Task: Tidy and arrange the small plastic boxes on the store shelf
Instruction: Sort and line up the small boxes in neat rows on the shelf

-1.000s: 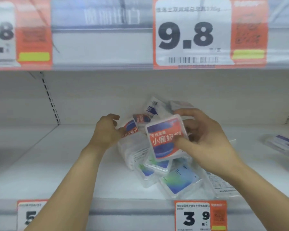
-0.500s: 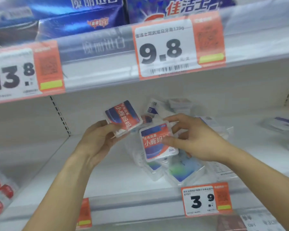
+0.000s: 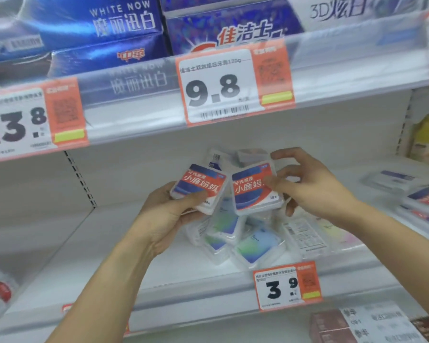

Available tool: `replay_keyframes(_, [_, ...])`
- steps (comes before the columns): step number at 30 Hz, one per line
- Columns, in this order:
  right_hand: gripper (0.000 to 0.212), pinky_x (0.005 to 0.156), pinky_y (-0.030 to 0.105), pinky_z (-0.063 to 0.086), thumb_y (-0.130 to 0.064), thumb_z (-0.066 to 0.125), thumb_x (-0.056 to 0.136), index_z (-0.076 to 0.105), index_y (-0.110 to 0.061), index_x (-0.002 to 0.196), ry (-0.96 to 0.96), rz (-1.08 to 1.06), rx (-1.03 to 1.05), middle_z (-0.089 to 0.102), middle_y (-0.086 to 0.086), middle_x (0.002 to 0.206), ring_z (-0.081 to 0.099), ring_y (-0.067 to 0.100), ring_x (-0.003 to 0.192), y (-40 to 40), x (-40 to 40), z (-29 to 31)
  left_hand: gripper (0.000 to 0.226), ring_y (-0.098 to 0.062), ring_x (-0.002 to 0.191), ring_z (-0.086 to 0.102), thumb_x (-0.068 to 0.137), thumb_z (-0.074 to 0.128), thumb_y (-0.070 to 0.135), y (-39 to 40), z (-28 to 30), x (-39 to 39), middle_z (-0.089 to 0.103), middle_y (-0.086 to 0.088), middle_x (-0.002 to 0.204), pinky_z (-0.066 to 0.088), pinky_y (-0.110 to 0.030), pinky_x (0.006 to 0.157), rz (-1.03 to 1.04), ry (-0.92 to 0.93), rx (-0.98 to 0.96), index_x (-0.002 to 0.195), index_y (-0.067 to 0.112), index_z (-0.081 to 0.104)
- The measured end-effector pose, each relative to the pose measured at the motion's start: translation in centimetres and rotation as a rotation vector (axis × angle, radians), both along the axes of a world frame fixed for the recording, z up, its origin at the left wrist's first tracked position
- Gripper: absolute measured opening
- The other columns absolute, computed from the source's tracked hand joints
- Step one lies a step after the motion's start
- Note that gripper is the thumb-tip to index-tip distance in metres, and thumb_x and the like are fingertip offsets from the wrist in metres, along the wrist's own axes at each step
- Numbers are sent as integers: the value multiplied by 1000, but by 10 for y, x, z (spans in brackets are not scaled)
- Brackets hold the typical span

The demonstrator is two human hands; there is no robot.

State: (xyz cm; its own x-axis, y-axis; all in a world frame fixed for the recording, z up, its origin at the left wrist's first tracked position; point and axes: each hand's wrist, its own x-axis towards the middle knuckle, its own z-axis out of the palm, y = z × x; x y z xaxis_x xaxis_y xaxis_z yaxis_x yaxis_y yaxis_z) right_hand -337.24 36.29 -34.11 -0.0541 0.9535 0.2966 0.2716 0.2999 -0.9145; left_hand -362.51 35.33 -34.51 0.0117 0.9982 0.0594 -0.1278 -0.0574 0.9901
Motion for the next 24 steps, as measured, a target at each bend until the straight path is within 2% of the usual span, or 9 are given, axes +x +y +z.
replay_keyframes(5, [27,46,32,57,-35,72,85,63,-30,110,-320,-202,10,69,-2,89,69,21,59,0,57,19,41,-26,86,74,76,77,2,5,10,61,75,-11,97,61,-42,73,15,60,39,113,11,63])
replay_keyframes(7, [22,43,28,50,-36,72,85,65,-26,104,-350,-312,-17,72,0,84,64,13,45,1,87,23,45,-26,84,74,78,76,2,12,12,94,74,-12,100,61,-42,70,-28,53,57,120,10,61])
replay_keyframes(9, [18,49,30,54,-35,72,86,66,-22,96,-305,-428,-65,73,8,80,61,16,41,4,122,23,41,-24,80,74,78,76,1,18,10,131,73,-10,99,62,-44,67,-81,21,63,114,13,63])
replay_keyframes(11, [22,62,42,61,-33,74,84,70,-14,92,-177,-508,-151,73,21,84,65,27,51,5,161,19,34,-23,78,71,77,76,-2,21,3,177,70,-9,93,62,-41,63,-133,-18,54,100,19,62])
replay_keyframes(15, [40,63,43,62,-22,79,80,67,4,108,14,-628,-249,71,20,86,70,27,52,1,224,6,47,-24,91,69,68,85,5,25,-26,264,66,-9,103,61,-49,68,-172,-40,19,106,15,60])
replay_keyframes(17, [42,51,34,61,-20,81,79,65,8,107,21,-666,-272,70,19,81,69,24,47,-1,244,0,60,-29,94,70,53,91,20,33,-38,296,67,-10,104,59,-52,75,-183,-13,-15,105,14,62])
replay_keyframes(19, [45,42,26,57,-18,84,76,63,7,108,52,-663,-278,69,18,82,68,20,43,-3,260,-5,52,-32,91,71,37,89,33,43,-48,322,72,-10,92,58,-53,81,-203,2,-31,81,16,66])
replay_keyframes(21, [57,47,28,59,-23,87,73,59,3,115,77,-681,-267,70,21,92,71,23,51,-2,276,-9,48,-27,88,73,36,87,41,49,-54,343,75,-10,88,58,-47,83,-205,127,12,72,17,67])
replay_keyframes(24, [60,60,33,61,-30,85,75,57,-1,120,46,-748,-229,70,25,102,70,28,70,1,296,-11,51,-21,95,70,56,87,49,53,-62,364,74,-6,99,54,-29,83,-174,491,156,91,15,70])
